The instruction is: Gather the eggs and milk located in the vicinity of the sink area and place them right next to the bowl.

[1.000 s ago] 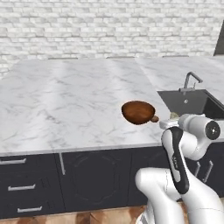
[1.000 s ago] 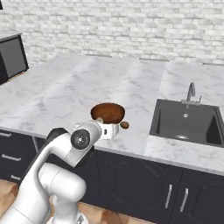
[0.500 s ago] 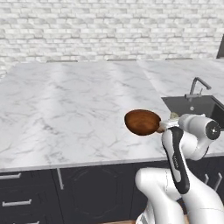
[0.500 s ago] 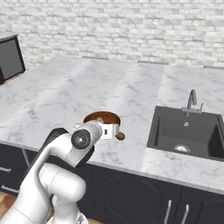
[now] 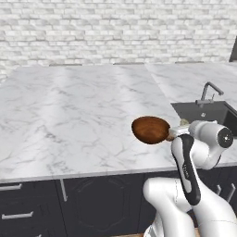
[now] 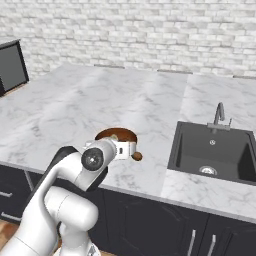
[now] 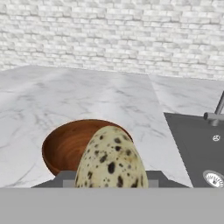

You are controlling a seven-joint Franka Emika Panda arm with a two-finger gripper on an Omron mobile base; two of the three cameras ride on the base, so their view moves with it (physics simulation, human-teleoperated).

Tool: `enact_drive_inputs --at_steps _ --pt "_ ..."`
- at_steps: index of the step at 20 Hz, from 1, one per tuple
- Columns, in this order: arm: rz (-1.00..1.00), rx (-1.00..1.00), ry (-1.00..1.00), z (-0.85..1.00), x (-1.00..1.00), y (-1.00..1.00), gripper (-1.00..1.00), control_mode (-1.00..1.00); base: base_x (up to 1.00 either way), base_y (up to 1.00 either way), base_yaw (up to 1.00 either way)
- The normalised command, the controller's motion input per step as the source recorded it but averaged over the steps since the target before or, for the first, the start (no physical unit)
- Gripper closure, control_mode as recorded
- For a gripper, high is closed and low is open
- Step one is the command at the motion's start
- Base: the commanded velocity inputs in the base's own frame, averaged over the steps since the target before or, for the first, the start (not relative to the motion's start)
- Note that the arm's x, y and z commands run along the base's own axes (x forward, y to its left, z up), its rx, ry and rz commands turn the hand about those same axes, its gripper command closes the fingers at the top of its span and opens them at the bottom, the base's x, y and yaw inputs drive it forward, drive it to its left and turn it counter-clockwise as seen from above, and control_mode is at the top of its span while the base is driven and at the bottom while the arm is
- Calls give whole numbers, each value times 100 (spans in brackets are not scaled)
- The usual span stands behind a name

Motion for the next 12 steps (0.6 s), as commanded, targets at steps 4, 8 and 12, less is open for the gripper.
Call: enact_drive_inputs --at_steps 4,8,12 --pt "0 0 1 0 5 -1 100 -100 12 -6 0" --pt "0 0 3 0 27 -4 100 -100 0 0 0" --pt "2 0 3 0 16 -10 100 -100 0 0 0"
